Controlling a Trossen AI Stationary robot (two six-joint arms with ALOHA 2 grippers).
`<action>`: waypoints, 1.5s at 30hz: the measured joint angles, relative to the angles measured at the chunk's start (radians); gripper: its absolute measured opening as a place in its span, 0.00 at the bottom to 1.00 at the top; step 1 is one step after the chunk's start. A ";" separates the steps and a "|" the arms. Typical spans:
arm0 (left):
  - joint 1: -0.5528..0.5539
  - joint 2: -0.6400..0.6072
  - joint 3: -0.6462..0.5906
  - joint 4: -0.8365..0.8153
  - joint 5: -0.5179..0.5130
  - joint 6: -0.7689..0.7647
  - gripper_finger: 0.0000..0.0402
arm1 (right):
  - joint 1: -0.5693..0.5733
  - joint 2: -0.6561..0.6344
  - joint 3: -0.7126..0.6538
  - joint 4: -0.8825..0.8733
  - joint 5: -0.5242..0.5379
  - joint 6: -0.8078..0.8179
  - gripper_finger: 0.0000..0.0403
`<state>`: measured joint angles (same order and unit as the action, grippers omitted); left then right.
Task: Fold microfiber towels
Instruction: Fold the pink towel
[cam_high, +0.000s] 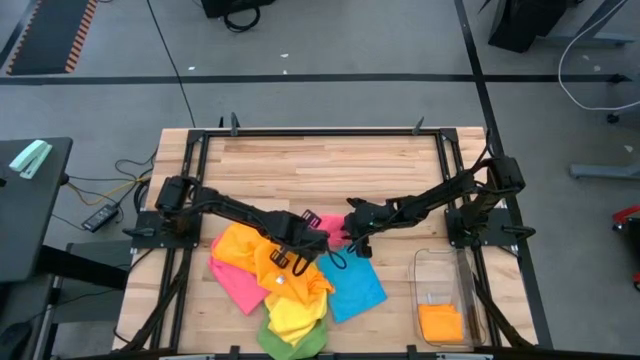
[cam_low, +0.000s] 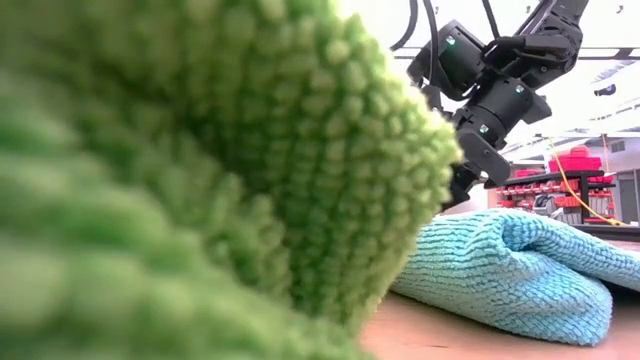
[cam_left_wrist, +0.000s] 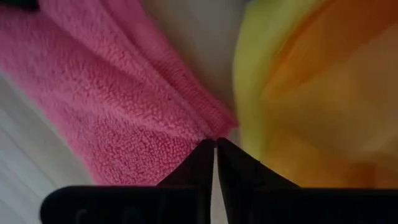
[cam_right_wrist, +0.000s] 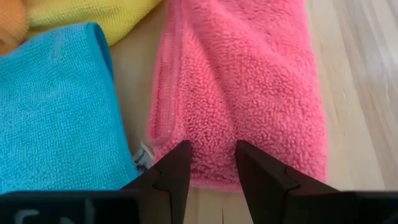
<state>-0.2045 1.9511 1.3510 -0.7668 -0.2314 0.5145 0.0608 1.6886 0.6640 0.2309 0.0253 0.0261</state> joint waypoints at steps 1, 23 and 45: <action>-0.005 0.000 0.000 0.002 0.001 -0.012 0.07 | 0.000 0.000 0.000 -0.002 0.000 0.000 0.34; 0.075 -0.035 -0.001 0.005 -0.076 -0.156 0.07 | -0.045 -0.017 0.008 -0.101 0.004 0.011 0.34; 0.107 -0.006 0.001 0.194 0.083 -0.159 0.05 | -0.010 -0.042 0.035 -0.022 0.000 -0.031 0.34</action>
<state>-0.0975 1.9447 1.3516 -0.5732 -0.1481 0.3555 0.0509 1.6463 0.6987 0.2093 0.0254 -0.0047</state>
